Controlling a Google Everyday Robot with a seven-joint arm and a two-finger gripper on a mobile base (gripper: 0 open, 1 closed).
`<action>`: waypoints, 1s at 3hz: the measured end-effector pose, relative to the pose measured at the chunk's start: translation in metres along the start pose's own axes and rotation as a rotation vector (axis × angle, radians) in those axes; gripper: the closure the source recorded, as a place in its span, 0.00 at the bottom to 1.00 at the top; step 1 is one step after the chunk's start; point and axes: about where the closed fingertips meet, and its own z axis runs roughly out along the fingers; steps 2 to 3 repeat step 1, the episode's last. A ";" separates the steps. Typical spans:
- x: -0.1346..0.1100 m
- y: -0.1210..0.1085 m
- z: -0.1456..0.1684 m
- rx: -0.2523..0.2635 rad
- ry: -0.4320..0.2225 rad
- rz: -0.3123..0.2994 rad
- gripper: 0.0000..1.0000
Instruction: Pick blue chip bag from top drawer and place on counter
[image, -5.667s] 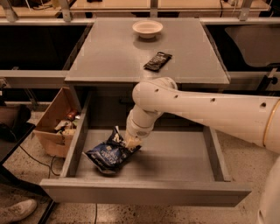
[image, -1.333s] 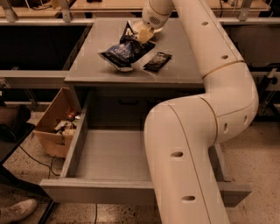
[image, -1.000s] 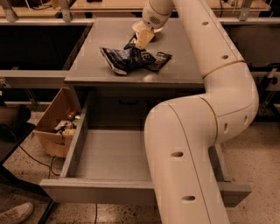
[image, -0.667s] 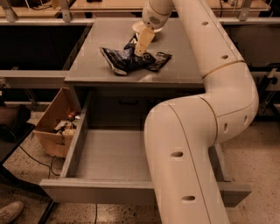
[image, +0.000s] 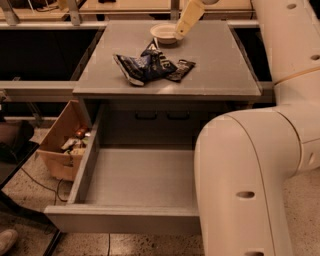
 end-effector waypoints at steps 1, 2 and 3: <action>0.029 -0.042 -0.103 0.201 -0.057 0.149 0.00; 0.029 -0.042 -0.103 0.201 -0.057 0.149 0.00; 0.029 -0.042 -0.103 0.201 -0.057 0.149 0.00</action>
Offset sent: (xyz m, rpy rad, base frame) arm 0.0000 0.0000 0.0000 0.0000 0.0000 0.0000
